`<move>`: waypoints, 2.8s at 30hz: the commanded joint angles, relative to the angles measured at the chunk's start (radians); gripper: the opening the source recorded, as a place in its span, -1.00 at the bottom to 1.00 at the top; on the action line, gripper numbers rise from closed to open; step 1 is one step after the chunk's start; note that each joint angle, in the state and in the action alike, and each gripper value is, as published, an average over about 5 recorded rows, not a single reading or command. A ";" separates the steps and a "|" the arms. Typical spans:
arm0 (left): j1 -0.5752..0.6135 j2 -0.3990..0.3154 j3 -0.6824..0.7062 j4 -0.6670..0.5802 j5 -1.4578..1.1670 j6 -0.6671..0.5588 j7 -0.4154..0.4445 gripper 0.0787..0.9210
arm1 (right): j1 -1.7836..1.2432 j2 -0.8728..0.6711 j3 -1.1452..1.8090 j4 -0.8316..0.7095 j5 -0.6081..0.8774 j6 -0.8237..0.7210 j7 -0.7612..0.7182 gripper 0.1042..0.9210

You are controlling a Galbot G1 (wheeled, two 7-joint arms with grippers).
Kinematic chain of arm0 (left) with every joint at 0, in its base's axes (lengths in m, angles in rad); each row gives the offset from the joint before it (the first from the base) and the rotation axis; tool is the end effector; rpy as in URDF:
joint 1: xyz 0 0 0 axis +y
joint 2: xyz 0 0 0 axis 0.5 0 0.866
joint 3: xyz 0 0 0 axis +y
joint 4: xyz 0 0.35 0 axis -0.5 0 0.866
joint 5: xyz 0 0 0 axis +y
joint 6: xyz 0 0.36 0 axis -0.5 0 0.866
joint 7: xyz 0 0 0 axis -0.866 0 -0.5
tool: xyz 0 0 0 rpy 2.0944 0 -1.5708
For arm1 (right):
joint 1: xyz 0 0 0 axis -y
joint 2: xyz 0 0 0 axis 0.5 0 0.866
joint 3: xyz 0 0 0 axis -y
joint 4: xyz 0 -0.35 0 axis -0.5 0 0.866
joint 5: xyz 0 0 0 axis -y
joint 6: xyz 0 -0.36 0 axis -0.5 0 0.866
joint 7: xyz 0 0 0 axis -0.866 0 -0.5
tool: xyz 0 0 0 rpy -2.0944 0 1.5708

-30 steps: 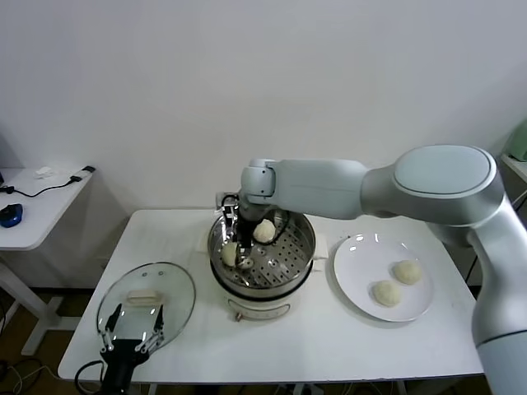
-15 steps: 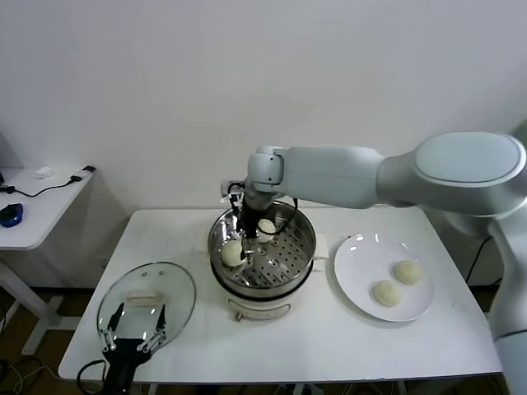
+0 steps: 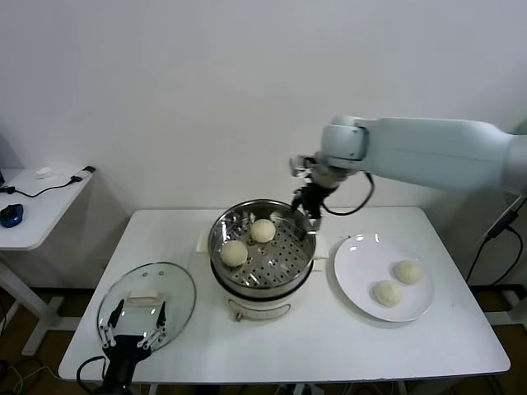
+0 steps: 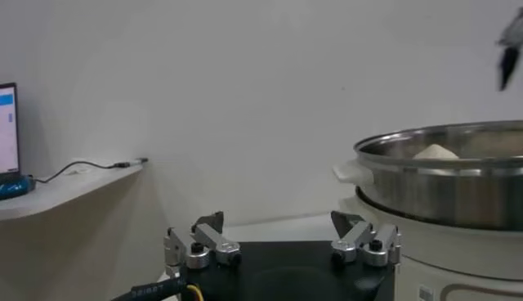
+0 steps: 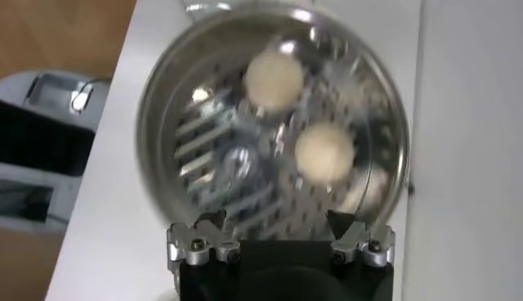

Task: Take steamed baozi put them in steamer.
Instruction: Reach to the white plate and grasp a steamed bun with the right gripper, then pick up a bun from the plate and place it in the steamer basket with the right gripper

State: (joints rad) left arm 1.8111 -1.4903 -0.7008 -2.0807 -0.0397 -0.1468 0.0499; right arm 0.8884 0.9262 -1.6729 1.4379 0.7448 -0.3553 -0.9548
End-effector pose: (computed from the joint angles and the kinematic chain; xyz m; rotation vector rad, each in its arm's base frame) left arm 0.1063 0.0692 -0.3362 0.0606 -3.0332 -0.2053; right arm 0.5339 -0.0078 -0.0198 1.4253 -1.4093 1.3043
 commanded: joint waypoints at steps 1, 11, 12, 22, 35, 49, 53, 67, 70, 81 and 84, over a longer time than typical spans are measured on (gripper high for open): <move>-0.003 -0.004 0.000 0.004 0.002 0.002 0.001 0.77 | 0.015 -0.370 -0.023 0.175 -0.206 0.038 -0.040 0.76; 0.002 -0.018 -0.003 0.003 0.010 0.004 0.009 0.77 | -0.434 -0.533 0.260 0.135 -0.503 0.062 -0.010 0.76; 0.002 -0.020 -0.003 0.004 0.012 0.005 0.009 0.77 | -0.469 -0.533 0.283 0.120 -0.524 0.067 -0.006 0.76; 0.006 -0.028 -0.011 0.014 0.023 0.005 0.009 0.77 | -0.741 -0.473 0.493 -0.047 -0.636 0.090 -0.004 0.76; 0.007 -0.039 -0.005 0.034 0.023 0.007 0.011 0.77 | -0.821 -0.335 0.560 -0.182 -0.663 0.100 -0.009 0.76; 0.009 -0.038 -0.008 0.042 0.025 0.005 0.010 0.77 | -0.808 -0.273 0.565 -0.240 -0.661 0.108 -0.032 0.76; 0.008 -0.039 -0.007 0.042 0.025 0.005 0.010 0.77 | -0.801 -0.270 0.559 -0.238 -0.659 0.109 -0.036 0.74; 0.012 -0.043 -0.007 0.039 0.024 0.002 0.009 0.77 | -0.776 -0.270 0.543 -0.239 -0.655 0.109 -0.061 0.24; 0.013 -0.043 -0.007 0.039 0.024 0.000 0.009 0.77 | -0.767 -0.275 0.537 -0.233 -0.646 0.112 -0.062 0.21; 0.018 -0.041 -0.007 0.038 0.020 -0.005 0.009 0.77 | -0.545 -0.307 0.402 -0.156 -0.581 0.181 -0.085 0.16; 0.021 -0.039 -0.007 0.036 0.018 -0.007 0.008 0.77 | -0.376 -0.277 0.302 -0.161 -0.572 0.310 -0.119 0.15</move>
State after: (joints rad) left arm 1.8305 -1.5316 -0.7081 -2.0428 -0.0205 -0.1529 0.0585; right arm 0.2826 0.6376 -1.2401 1.2506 0.1388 -0.1683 -1.0453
